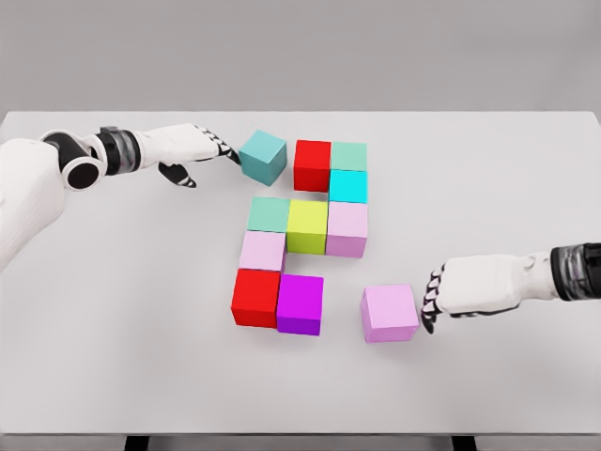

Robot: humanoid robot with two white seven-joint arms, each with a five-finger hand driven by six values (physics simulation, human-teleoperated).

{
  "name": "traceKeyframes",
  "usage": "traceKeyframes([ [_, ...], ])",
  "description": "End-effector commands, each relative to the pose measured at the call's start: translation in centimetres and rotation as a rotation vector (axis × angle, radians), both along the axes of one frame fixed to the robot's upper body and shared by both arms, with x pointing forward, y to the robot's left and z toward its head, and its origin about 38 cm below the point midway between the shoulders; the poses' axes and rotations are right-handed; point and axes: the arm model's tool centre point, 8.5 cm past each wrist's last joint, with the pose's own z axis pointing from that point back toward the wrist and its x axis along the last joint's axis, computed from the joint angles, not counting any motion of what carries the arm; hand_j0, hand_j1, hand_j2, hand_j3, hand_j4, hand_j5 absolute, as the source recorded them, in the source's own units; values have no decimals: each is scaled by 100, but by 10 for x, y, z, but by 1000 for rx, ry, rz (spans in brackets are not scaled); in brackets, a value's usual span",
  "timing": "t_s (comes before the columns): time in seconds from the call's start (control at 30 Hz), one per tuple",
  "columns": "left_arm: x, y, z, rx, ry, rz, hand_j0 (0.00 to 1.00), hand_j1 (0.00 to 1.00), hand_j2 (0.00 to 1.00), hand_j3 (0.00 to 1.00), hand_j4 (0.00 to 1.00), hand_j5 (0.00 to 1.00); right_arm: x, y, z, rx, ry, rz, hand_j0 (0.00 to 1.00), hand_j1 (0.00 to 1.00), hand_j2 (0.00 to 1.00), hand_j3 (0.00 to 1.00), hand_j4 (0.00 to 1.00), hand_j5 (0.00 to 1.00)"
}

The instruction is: Assemble the squares on the desktop into the number 2

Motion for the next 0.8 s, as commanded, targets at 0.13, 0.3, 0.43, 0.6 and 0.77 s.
traceKeyframes([
  [0.13, -2, -5, 0, -7, -1, -16, 83, 83, 83, 83, 83, 83, -4, 5, -5, 41, 39, -6, 52, 52, 52, 52, 52, 52],
  [0.3, -4, -7, -1, -8, -2, -25, 83, 83, 83, 83, 83, 83, -5, 7, -6, 63, 39, -6, 52, 52, 52, 52, 52, 52],
  [0.43, -4, -8, 0, -9, -3, -27, 83, 83, 83, 83, 83, 83, -5, 8, -6, 68, 39, -6, 52, 52, 52, 52, 52, 52],
  [0.6, -5, 1, 1, -4, -6, -18, 83, 83, 83, 83, 83, 83, -2, 8, -3, 73, 30, -9, 52, 52, 52, 52, 52, 52],
  [0.77, -4, 12, 2, 0, -5, 7, 84, 84, 84, 84, 84, 84, 5, 14, -3, 88, 18, -7, 52, 52, 52, 52, 52, 52],
])
